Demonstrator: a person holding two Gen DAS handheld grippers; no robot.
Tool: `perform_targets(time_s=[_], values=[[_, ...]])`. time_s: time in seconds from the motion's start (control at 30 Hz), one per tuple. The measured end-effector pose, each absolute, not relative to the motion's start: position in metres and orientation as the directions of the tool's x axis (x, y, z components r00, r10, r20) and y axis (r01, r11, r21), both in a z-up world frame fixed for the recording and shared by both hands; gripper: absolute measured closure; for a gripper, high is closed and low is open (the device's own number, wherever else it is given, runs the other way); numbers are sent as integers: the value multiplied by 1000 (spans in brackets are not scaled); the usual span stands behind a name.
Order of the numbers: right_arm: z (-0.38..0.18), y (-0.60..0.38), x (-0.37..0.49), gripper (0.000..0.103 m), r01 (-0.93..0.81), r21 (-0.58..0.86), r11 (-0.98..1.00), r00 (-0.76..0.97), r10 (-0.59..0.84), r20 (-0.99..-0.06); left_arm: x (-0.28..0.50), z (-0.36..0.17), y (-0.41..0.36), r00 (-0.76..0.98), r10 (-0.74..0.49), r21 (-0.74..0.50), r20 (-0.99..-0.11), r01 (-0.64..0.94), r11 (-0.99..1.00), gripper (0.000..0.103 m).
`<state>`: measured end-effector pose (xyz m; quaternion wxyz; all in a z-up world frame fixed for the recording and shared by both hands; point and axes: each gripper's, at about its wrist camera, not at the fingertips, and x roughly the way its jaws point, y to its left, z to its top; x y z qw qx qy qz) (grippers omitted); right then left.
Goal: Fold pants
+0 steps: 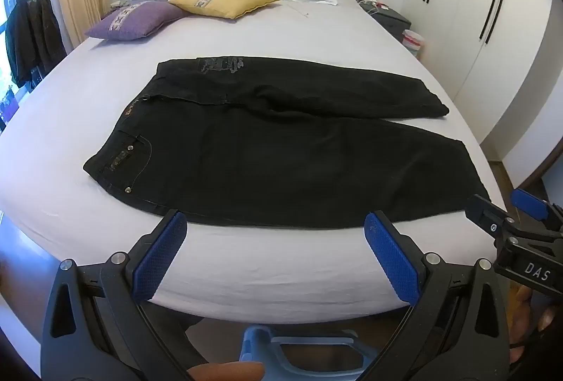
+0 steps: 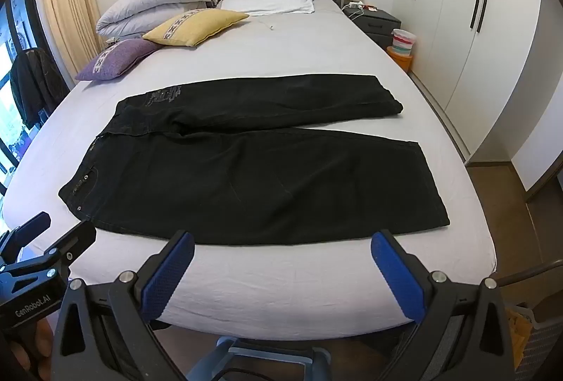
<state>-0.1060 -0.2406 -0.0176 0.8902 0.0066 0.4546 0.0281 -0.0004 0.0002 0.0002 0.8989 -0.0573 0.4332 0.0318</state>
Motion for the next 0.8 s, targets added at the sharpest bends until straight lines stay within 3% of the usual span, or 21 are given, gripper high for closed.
perform_targets(time_s=[0.8], values=[[-18, -240, -107, 0, -44, 35, 998, 583, 55, -811, -3, -7, 4, 612, 8, -71, -790, -104, 992, 0]])
